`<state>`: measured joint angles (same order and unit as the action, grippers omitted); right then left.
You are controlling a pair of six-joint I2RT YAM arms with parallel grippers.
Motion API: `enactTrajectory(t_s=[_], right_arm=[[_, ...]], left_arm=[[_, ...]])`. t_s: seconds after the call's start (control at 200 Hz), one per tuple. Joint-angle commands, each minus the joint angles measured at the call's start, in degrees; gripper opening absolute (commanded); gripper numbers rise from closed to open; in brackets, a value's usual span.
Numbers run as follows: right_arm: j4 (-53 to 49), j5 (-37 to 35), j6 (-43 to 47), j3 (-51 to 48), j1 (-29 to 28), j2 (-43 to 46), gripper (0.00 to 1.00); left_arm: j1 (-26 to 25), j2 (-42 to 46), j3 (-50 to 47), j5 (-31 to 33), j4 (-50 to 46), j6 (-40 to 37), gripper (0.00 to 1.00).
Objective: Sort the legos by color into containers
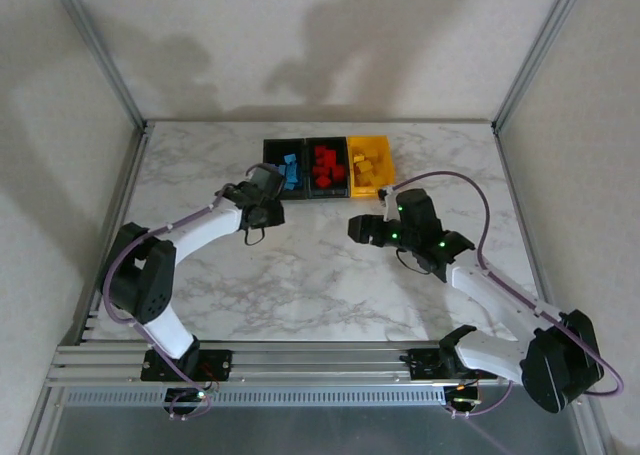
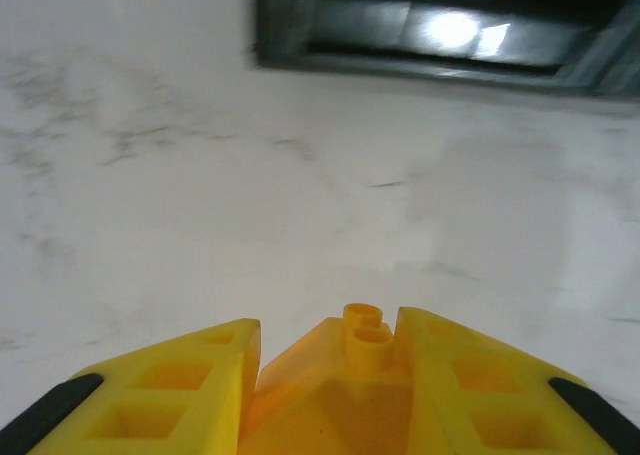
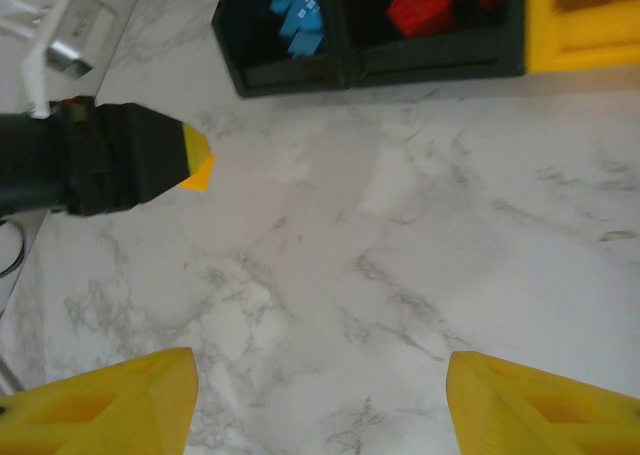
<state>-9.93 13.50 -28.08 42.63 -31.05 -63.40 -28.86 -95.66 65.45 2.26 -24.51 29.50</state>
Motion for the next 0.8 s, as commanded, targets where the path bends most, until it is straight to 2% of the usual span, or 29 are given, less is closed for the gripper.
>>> enactTrajectory(t_s=[0.0,0.381,0.796], right_arm=[[-3.4,-2.4,-0.8,1.1,3.2,3.1,0.67],[-9.0,-3.1,-2.6,-0.4,12.9,8.3,0.67],[-12.1,-2.8,-2.9,-3.2,15.9,13.7,0.67]], left_arm=[[-3.3,-1.0,5.9,-1.2,-1.3,3.1,0.25],[-12.4,-16.3,28.1,-0.9,-1.9,6.2,0.24],[-14.3,-36.1,54.7,1.5,-3.0,8.2,0.25]])
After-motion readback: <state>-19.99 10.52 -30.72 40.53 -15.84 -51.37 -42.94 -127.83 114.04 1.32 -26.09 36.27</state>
